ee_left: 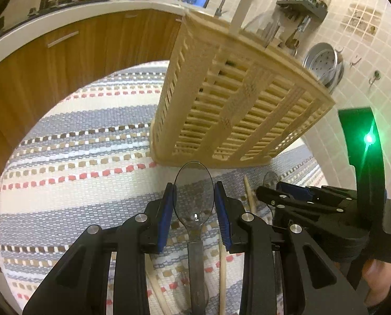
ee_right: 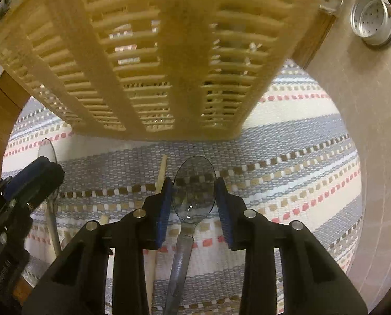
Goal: Organize utensils
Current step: 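Carry both held spoons up over the basket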
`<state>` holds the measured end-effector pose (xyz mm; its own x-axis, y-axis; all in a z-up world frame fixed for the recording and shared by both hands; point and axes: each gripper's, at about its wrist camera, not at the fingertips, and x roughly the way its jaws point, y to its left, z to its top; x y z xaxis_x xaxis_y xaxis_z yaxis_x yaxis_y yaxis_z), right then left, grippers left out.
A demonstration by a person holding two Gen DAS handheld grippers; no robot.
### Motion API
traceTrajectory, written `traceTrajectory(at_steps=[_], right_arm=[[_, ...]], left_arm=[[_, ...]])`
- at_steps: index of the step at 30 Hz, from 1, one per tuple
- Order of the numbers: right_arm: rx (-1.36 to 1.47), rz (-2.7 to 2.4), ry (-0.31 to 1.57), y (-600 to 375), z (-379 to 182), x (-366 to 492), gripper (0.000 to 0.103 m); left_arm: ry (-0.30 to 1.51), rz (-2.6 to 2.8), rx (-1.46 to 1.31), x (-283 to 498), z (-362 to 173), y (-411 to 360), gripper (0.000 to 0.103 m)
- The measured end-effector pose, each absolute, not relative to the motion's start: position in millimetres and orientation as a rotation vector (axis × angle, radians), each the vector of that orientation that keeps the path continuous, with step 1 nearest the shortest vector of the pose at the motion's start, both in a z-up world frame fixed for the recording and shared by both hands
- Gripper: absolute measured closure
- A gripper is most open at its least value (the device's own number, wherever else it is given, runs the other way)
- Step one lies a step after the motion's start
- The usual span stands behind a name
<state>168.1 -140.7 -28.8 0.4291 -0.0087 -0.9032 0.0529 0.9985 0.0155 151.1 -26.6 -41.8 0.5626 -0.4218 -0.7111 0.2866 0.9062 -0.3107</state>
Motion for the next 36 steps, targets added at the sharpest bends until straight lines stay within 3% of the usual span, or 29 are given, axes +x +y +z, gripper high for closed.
traceTrajectory(at_steps=[10,11,12,17,24,36], right_arm=[[0.174,0.092,0.830,-186.1,44.9,96.8,0.073],[0.183,0.101,0.794,-189.4,53.1,89.2,0.073],[0.188,0.102,0.765,-190.7,61.0,84.4,0.073],[0.201,0.127,0.666,-217.2,89.6,78.3,0.073],[0.231,0.128,0.630,-236.9,96.0,88.2,0.073],[0.214,0.060,0.316,-256.1,167.8,92.4,0.073]], left_arm=[[0.614,-0.454,-0.253,97.0,22.5,2.7,0.076],[0.595,-0.451,-0.255,91.5,28.4,1.8,0.100],[0.572,-0.445,-0.253,87.2,37.7,3.0,0.101],[0.503,-0.456,-0.290,80.4,71.8,7.4,0.102],[0.482,-0.485,-0.314,78.6,75.6,10.6,0.102],[0.188,-0.419,-0.240,75.9,150.1,0.1,0.102]])
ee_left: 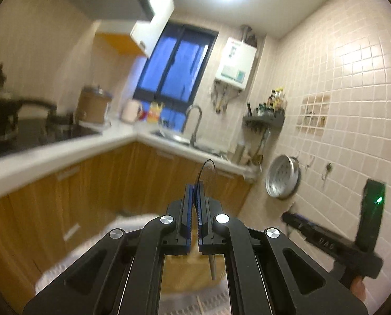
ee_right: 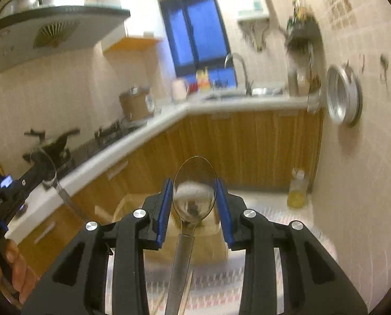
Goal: Organize utensils
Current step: 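Carry both held spoons up over the basket, then open both tools over the basket to drop the spoons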
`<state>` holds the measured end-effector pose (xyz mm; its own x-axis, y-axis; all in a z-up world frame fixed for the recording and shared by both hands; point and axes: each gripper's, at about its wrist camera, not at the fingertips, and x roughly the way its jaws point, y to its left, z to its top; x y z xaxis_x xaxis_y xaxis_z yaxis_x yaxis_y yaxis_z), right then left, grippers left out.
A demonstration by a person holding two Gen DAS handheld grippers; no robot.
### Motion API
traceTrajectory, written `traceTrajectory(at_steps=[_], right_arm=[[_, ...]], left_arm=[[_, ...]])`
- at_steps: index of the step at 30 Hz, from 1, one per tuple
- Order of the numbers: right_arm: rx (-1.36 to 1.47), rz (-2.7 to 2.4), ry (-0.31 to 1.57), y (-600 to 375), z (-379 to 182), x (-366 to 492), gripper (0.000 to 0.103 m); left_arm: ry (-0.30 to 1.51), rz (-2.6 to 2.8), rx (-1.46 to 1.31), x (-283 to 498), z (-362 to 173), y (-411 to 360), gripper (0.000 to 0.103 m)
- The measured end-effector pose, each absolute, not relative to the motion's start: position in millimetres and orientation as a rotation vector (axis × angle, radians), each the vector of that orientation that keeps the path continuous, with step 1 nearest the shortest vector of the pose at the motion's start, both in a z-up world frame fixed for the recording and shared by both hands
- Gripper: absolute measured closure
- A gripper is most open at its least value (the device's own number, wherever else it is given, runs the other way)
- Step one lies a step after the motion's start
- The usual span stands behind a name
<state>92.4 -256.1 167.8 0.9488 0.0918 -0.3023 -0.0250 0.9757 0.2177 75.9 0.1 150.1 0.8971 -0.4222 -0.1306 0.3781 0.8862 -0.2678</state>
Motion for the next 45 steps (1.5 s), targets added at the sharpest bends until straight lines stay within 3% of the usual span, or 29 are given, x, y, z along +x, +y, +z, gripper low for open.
traceTrajectory(at_steps=[5,12,30,32,35,45], right_arm=[[0.208,-0.001,0.190,-266.9,186.2,116.1,0.073],[0.167,-0.055,0.114,-276.0,161.1,160.6,0.073],[0.050,0.033,0.141,-253.4,105.0,164.0,0.071],[0.057,0.033,0.138,-253.0,107.4,157.4,0.061],[0.064,0.032,0.133,-253.5,112.0,144.3,0.057],[0.112,0.030,0.169,-256.5,124.9,89.4,0.057]], left_arm=[[0.147,-0.397,-0.184,98.0,158.7,-25.6,0.102],[0.151,-0.369,-0.081,127.6,132.1,-59.9,0.102],[0.241,-0.375,-0.024,148.7,76.4,-72.4,0.101],[0.239,-0.368,-0.022,143.9,77.0,-70.7,0.095],[0.238,-0.373,-0.048,134.3,82.8,-61.3,0.085],[0.225,-0.384,-0.093,82.6,101.7,-28.9,0.083]])
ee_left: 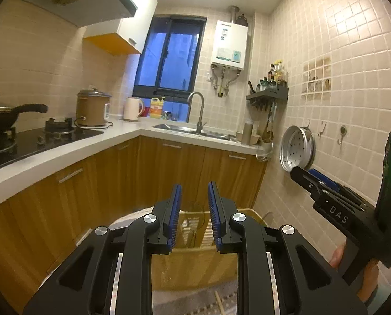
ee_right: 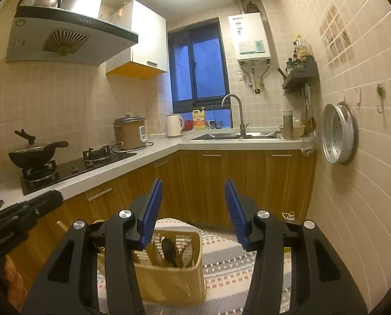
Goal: Organize utensils
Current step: 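Open both tools over the basket to drop the spoons, then grasp a clear spoon with the left tool while the right tool grasps a wooden chopstick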
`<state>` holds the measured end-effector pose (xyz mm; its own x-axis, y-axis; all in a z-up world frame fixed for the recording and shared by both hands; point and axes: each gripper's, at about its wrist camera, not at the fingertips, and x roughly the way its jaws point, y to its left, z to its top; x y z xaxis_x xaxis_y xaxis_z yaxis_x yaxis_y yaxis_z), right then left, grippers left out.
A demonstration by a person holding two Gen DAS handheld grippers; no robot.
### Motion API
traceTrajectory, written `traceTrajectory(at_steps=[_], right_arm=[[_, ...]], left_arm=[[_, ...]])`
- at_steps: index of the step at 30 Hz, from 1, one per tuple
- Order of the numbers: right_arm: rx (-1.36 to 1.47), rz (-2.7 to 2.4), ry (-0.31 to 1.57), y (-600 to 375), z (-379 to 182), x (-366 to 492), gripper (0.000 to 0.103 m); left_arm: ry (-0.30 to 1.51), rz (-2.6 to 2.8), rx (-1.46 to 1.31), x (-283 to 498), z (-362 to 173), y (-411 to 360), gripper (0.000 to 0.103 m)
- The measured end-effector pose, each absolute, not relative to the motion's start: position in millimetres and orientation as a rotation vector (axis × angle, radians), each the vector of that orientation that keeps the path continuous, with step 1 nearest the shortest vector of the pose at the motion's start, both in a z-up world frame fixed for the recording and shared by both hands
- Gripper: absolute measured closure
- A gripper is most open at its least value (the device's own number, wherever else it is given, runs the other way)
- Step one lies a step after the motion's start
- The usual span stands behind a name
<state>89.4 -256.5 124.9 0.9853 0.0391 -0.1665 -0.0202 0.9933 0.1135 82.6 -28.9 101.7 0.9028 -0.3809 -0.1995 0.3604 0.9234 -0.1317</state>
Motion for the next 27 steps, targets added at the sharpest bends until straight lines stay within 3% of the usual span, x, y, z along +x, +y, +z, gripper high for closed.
traceTrajectory(at_steps=[6,19,27], right_arm=[[0.113,0.063,0.320,-246.1,109.9,65.2,0.057],[0.157,0.180,0.802,-210.4,24.2,80.9,0.057],[0.128,0.184,0.970,-191.9,-9.1,86.5,0.057]], left_arm=[[0.324,-0.318,-0.089,56.0,88.9,-1.8,0.078],[0.850,-0.371,-0.092,64.5,-23.6,37.5,0.078],[0.965,-0.507,-0.043,42.9,-51.3,14.9,0.078]])
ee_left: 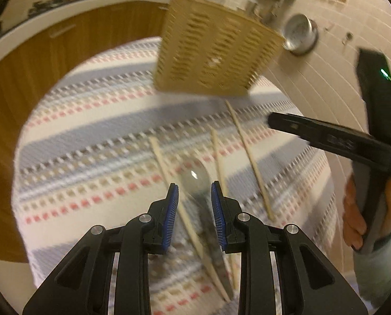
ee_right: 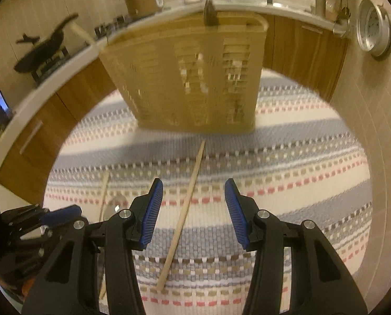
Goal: Organize utensils
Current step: 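Grasp a clear spoon with the left tool while the right tool grasps a wooden chopstick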
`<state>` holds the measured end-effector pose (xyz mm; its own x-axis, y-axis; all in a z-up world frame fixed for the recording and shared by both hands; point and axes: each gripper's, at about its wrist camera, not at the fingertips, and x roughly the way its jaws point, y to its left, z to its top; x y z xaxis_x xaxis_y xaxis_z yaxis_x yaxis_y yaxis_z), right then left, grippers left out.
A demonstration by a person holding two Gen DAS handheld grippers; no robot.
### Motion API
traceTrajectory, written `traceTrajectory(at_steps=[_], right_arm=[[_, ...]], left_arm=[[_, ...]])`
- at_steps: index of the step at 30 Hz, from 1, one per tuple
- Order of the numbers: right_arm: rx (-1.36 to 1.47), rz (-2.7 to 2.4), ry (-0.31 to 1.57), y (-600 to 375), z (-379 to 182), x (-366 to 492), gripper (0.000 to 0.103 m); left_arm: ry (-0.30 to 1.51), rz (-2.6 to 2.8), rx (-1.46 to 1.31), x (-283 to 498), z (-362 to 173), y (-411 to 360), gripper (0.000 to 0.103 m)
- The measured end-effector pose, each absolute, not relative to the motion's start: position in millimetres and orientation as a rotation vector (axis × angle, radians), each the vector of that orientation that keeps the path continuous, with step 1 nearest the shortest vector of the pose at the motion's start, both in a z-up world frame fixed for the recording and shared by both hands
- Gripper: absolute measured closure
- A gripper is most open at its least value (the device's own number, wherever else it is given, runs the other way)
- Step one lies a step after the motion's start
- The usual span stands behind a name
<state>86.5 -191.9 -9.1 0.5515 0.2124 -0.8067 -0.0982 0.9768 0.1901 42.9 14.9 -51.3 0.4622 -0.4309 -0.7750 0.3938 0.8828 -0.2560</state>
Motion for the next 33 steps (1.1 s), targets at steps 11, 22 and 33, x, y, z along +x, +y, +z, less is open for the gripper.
traceTrajectory(at_steps=[11,22,33], right_arm=[[0.221,0.182,1.107,-195.3,-33.2,107.2,0.063],[0.209,0.161,1.199,-188.9,-32.2,143.4,0.063],[0.077,0.113,1.249,-152.2,-47.6,159.1,0.097]], left_arm=[[1.046,-0.470,0.080,34.1,-75.1,-14.7,0.079],[1.072,-0.422,0.091,57.4,-74.2,-29.4,0.099],[1.032,-0.428,-0.090,87.5,-66.2,-2.1,0.103]])
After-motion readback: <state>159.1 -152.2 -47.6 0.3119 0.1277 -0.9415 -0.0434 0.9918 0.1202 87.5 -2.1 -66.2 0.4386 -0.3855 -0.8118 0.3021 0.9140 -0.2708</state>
